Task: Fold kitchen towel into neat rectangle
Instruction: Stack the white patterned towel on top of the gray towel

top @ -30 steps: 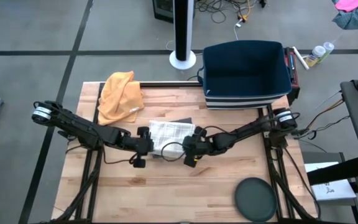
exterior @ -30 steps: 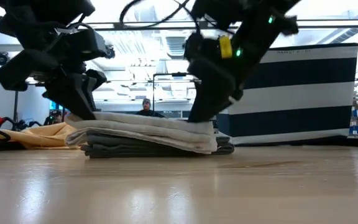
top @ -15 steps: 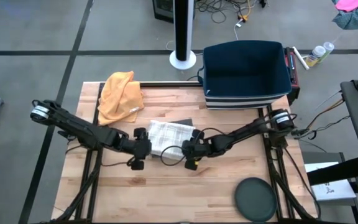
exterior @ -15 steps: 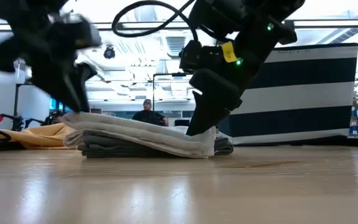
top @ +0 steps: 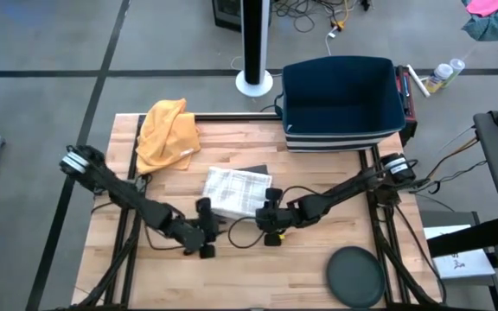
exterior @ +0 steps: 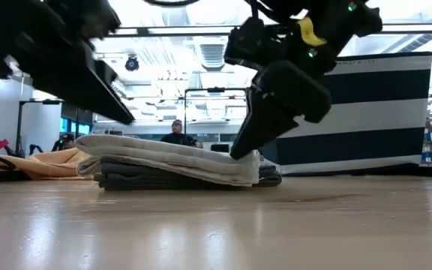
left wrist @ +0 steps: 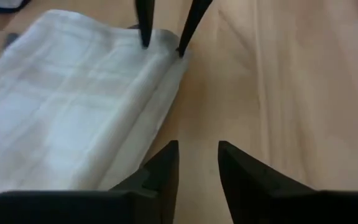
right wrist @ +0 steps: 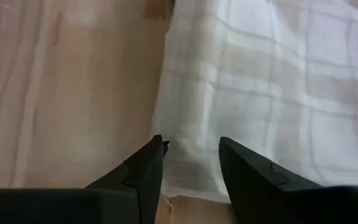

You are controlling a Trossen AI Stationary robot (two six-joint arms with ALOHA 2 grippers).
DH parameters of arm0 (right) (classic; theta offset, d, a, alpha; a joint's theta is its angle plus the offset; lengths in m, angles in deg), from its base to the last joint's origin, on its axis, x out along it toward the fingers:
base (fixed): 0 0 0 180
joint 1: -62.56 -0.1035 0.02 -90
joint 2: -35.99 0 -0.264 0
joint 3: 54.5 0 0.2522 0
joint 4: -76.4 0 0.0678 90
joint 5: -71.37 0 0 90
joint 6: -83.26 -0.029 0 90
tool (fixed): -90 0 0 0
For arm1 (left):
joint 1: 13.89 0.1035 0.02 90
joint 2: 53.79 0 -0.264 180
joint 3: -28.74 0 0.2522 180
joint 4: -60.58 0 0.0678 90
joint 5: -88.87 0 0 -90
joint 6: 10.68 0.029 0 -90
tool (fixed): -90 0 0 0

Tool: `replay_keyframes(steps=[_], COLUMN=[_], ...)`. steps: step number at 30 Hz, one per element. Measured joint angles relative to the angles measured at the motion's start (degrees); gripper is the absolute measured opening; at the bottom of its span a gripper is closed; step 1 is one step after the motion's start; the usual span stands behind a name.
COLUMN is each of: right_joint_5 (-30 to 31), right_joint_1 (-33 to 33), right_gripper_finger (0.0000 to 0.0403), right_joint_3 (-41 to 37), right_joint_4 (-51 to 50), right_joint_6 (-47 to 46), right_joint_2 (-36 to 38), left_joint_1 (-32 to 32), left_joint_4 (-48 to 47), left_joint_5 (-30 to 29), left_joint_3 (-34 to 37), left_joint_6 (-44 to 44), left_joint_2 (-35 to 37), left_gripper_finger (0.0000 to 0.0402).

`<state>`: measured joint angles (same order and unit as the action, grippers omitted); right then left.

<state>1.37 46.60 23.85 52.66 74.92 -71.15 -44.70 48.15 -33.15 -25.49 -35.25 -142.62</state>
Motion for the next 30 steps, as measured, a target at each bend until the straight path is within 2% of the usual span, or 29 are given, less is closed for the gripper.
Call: replay_keyframes(steps=[2,7,14,23,30], right_joint_5=[0.0,0.2,1.1,1.1,1.9], right_joint_1=[0.1,0.1,0.1,0.2,0.4], right_gripper_finger=[0.0137,0.0118,0.0103,0.0083,0.0013], right_joint_3=[0.0,-0.1,0.0,0.4,0.4], right_joint_4=[0.0,0.3,0.6,0.8,0.8], right_joint_6=[0.2,0.2,-0.2,0.5,1.6], right_joint_2=[-0.4,-2.2,-2.1,-1.8,-1.8], left_joint_1=[1.3,2.8,3.7,6.2,7.4], left_joint_4=[3.4,5.1,6.9,12.1,12.6], left_joint_5=[-0.2,-2.7,-4.0,-4.6,-4.5], left_joint_3=[-1.2,-5.5,-8.9,-9.6,-9.2], left_joint_6=[1.1,4.1,7.6,7.6,7.6], left_joint_2=[-4.5,-12.4,-18.9,-21.9,-22.0], left_gripper_finger=[0.0094,0.0078,0.0090,0.0113,0.0107])
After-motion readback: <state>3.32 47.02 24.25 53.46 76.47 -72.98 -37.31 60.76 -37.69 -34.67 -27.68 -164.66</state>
